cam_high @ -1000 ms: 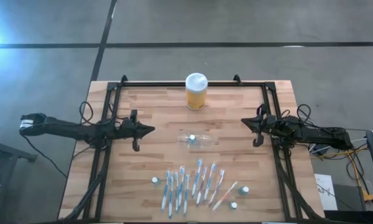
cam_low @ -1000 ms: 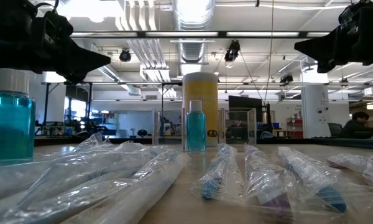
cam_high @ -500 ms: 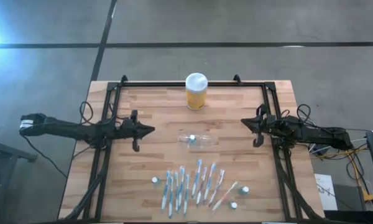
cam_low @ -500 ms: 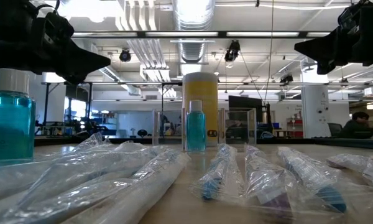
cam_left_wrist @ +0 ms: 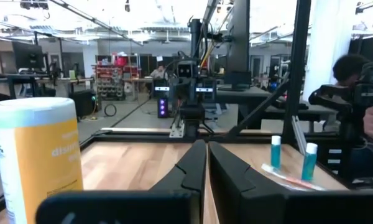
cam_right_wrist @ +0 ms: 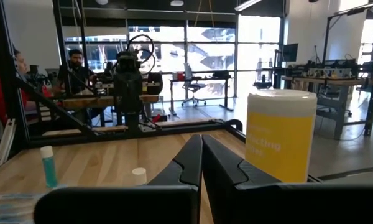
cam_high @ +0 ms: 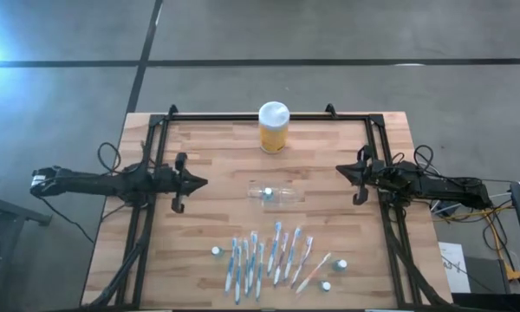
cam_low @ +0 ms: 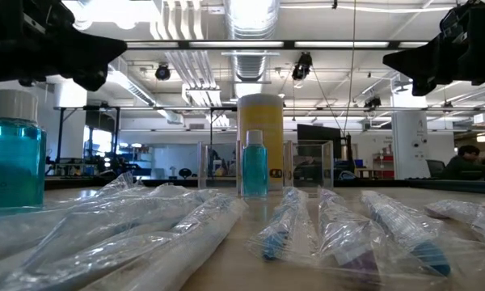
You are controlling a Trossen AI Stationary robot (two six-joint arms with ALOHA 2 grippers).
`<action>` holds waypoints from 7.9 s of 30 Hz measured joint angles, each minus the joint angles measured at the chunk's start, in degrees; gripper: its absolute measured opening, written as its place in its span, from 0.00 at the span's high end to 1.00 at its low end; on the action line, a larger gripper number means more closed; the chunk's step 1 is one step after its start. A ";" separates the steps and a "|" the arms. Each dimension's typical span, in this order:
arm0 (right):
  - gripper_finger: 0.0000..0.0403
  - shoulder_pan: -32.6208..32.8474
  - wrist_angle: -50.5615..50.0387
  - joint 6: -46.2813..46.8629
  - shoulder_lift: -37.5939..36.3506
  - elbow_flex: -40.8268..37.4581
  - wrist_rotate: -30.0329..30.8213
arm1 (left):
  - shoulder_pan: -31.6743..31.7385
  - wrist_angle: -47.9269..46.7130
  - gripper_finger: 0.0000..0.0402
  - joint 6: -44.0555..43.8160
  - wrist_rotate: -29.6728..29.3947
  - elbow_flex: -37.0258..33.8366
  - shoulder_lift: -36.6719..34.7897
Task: Pick & Place toothbrushing station
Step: Put the blue mouthwash into the transparent organizer
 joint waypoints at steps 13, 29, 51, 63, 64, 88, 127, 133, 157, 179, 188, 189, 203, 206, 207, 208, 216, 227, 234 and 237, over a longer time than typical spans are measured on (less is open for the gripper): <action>0.98 0.00 -0.05 -0.01 0.11 0.00 0.03 | 0.01 -10.32 0.94 -4.75 0.69 0.02 -5.78; 0.98 -0.02 -1.11 0.92 0.09 0.00 0.20 | -0.50 -26.21 0.99 -15.73 3.16 17.09 -0.70; 0.98 -0.02 -7.23 5.88 0.06 0.00 0.01 | -25.81 -103.86 0.98 -34.76 -20.90 87.97 56.85; 0.98 -0.02 -7.45 2.90 -0.02 0.00 0.01 | -29.22 -112.35 0.85 -53.62 -23.58 101.90 71.99; 0.98 -0.02 -7.43 2.31 -0.02 0.00 0.02 | -29.44 -112.49 0.84 -53.66 -23.65 101.89 72.02; 0.98 -0.02 -8.77 -2.58 -0.02 2.14 -1.05 | -36.51 -99.47 0.65 -59.91 -14.21 81.71 70.14; 0.98 -0.02 -5.62 -4.56 0.02 2.14 -1.01 | -32.63 -82.28 0.42 -55.41 -3.99 69.87 70.38; 0.98 -0.01 -5.61 -4.54 0.02 2.14 -1.01 | -32.52 -81.12 0.42 -54.51 -3.93 69.08 70.38; 0.98 -0.01 -5.62 -4.54 0.02 2.16 -0.98 | -32.41 -79.05 0.43 -54.12 -1.20 67.52 72.52; 0.98 -0.01 -5.33 -4.71 0.02 2.14 -0.96 | -32.37 -80.10 0.76 -50.17 -0.40 68.87 72.42; 0.98 -0.02 -4.37 -4.51 0.00 2.16 -0.96 | -32.22 -86.90 0.76 -36.02 -5.46 75.25 68.01; 0.98 0.00 -4.37 -4.51 0.00 2.16 -0.96 | -32.07 -86.82 0.76 -34.11 -5.80 75.24 66.80; 0.98 -0.02 -4.37 -4.54 0.09 2.14 -0.96 | -26.43 -84.01 0.76 -22.42 -15.90 60.94 37.88; 0.98 -0.02 -4.33 -2.20 0.02 2.14 -0.97 | -26.27 -79.82 0.76 -22.50 -17.06 54.23 30.17; 0.98 -0.02 -4.28 -1.22 0.01 2.14 -0.96 | -26.27 -78.52 0.76 -22.64 -17.07 51.93 27.65; 0.98 -0.02 -4.19 -0.30 0.00 2.14 -0.96 | -26.27 -77.37 0.76 -23.20 -17.05 49.94 25.44; 0.98 -0.02 -4.38 5.81 0.04 2.12 -1.11 | -26.27 -74.68 0.76 -27.18 -18.64 37.91 11.51; 0.98 -0.02 -6.19 5.82 0.09 2.03 -1.53 | -26.29 -73.75 0.76 -30.49 -17.79 27.73 0.14; 0.98 -0.02 -6.14 5.74 0.09 2.03 -1.51 | -26.29 -71.86 0.76 -34.57 -18.66 26.69 -3.37; 0.98 -0.02 -6.14 5.17 0.09 2.03 -1.51 | -26.29 -72.43 0.76 -36.35 -18.56 26.12 -3.34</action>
